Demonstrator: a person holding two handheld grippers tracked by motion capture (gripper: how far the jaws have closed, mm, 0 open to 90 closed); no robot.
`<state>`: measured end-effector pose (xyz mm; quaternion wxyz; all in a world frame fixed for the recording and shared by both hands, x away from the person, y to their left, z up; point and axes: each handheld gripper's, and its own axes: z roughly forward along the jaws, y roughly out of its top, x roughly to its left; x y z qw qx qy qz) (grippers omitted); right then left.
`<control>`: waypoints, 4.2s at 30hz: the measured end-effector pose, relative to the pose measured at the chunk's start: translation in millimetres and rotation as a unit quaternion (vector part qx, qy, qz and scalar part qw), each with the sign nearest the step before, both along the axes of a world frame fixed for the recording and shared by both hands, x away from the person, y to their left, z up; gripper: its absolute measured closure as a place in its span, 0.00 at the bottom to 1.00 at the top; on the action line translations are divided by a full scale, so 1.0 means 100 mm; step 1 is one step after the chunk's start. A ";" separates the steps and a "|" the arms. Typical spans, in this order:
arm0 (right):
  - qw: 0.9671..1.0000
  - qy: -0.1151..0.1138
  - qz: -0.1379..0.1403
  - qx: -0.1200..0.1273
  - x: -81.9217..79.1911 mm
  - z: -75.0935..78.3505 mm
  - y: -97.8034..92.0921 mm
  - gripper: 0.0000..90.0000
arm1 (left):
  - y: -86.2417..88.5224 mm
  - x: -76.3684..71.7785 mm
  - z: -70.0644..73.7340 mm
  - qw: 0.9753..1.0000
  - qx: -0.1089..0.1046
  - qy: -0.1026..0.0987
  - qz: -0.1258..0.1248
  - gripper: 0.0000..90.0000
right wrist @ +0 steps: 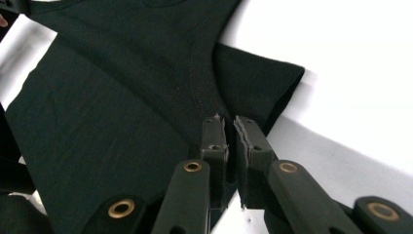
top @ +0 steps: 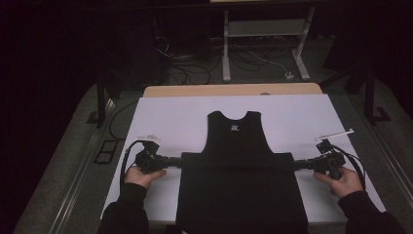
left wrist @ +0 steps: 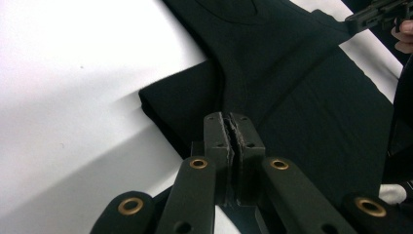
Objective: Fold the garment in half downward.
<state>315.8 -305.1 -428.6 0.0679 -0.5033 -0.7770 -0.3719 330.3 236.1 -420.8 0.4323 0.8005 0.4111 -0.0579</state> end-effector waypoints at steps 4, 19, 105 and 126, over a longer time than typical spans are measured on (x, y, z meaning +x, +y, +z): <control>1.000 0.001 0.003 -0.001 -0.02 -0.01 0.01 0.91 | 0.01 -0.01 -0.02 1.000 0.001 0.006 -0.005 0.96; 1.000 0.015 0.012 -0.006 -0.05 -0.04 0.02 0.91 | -0.04 -0.02 -0.11 0.999 0.024 0.027 -0.023 0.96; 0.992 -0.124 0.015 -0.026 0.26 0.58 0.06 0.00 | -0.37 0.31 0.46 0.994 0.076 -0.076 -0.032 0.00; 0.991 -0.128 0.009 -0.039 0.54 0.72 0.07 0.00 | -0.51 0.55 0.63 0.992 0.090 -0.082 -0.043 0.00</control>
